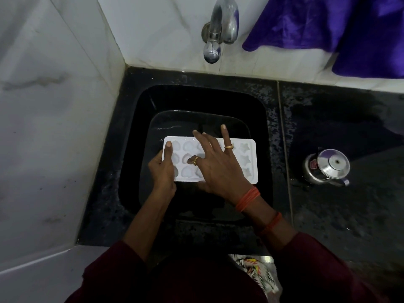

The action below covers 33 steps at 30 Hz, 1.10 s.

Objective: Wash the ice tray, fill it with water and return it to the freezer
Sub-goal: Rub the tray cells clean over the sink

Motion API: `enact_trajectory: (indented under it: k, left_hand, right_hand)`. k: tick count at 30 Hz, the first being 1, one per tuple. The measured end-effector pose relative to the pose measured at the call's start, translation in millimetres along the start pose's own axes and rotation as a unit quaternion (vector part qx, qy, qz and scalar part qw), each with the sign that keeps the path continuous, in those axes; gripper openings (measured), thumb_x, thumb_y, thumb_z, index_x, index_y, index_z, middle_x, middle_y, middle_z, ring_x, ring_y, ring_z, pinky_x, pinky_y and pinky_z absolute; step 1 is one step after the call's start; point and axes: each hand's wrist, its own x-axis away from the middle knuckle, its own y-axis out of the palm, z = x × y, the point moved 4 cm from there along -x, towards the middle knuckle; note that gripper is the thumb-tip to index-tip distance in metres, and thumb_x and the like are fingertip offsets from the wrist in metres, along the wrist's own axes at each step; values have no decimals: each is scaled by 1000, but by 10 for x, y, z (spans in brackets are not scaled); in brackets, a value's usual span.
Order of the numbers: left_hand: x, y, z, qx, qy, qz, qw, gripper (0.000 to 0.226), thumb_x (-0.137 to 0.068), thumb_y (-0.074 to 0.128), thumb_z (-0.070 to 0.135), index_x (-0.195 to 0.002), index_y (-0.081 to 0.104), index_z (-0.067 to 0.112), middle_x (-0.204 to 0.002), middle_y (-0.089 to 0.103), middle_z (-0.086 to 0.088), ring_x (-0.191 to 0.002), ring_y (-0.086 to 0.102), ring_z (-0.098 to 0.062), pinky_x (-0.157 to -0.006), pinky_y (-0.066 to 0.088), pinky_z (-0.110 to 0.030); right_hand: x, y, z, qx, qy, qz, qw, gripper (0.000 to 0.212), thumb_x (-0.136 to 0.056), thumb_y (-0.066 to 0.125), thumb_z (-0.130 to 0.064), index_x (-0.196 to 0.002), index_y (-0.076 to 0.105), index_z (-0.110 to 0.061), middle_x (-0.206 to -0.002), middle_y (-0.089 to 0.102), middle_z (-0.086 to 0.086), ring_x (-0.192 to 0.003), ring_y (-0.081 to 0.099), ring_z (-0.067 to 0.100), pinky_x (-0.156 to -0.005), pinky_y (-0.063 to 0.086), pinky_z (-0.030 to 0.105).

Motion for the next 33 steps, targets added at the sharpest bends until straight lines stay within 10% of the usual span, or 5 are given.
enact_trajectory:
  k: [13,23,33]
  left_hand:
    - [1,19,0,-14,9,-3,1000,28,-96,65,37,-92,73,10,-82,72,-2,-74,70,-17,-69,60,-33]
    - [-5,44,34,-22,13,7,1000,25,-96,64,38,-81,72,20,-80,71,1,-75,69,-16,-71,58,-32]
    - [-32,53,78,-4,26,3,1000,25,-96,64,36,-82,71,17,-78,71,3,-69,69,-10,-60,57,-22]
  right_hand:
    - [16,86,5,35,-4,15,999,56,-70,75,-59,-110,66,-21,-157,30,21,-141,38,33,-118,-3,64]
    - [79,89,-45,-17,-38,64,997,12,-88,63,-31,-95,72,-28,-156,34,17,-140,40,27,-120,-2,61]
    - [68,79,-103,29,-59,45,997,31,-97,40,-25,-107,69,-33,-159,28,15,-143,35,30,-119,1,62]
